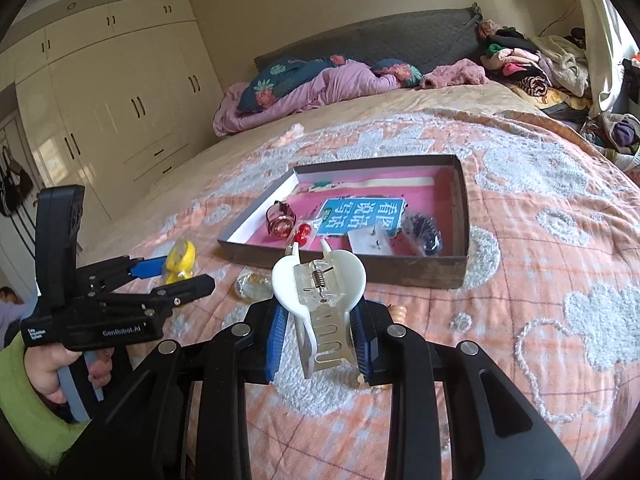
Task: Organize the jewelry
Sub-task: 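Carry the bangles and white clip into the box and open both tools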
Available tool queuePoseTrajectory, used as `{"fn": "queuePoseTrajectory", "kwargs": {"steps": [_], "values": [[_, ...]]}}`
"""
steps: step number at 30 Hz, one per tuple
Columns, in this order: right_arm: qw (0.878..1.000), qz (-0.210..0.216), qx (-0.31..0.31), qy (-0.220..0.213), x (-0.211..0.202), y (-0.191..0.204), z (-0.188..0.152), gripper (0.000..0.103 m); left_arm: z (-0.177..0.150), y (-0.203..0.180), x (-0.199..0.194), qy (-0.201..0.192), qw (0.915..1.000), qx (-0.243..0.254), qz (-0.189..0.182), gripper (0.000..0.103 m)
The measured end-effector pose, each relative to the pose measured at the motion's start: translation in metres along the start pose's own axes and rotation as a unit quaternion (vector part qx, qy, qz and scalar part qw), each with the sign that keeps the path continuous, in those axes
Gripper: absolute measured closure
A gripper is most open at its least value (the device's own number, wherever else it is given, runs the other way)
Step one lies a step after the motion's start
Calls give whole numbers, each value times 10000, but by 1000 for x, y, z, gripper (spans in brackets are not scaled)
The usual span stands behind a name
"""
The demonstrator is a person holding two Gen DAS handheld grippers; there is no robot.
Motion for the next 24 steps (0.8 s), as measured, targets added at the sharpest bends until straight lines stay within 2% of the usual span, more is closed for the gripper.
{"fn": "queuePoseTrajectory", "kwargs": {"steps": [17, 24], "values": [[9987, -118, 55, -490, -24, -8, 41, 76, 42, -10, 0, -331, 9993, -32, -142, 41], [9981, -248, 173, -529, -27, -21, 56, 76, 62, -17, 2, -447, 9988, 15, -201, 41]]}}
Point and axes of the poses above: each gripper's, at about its wrist camera, not at the fingertips, and x roughly the way its jaws point, y to its left, z to its top, the point moved 9 cm from there along x, roughly the way its jaws point, and after that the axes turned 1 degree about x, right-handed, at the moved point
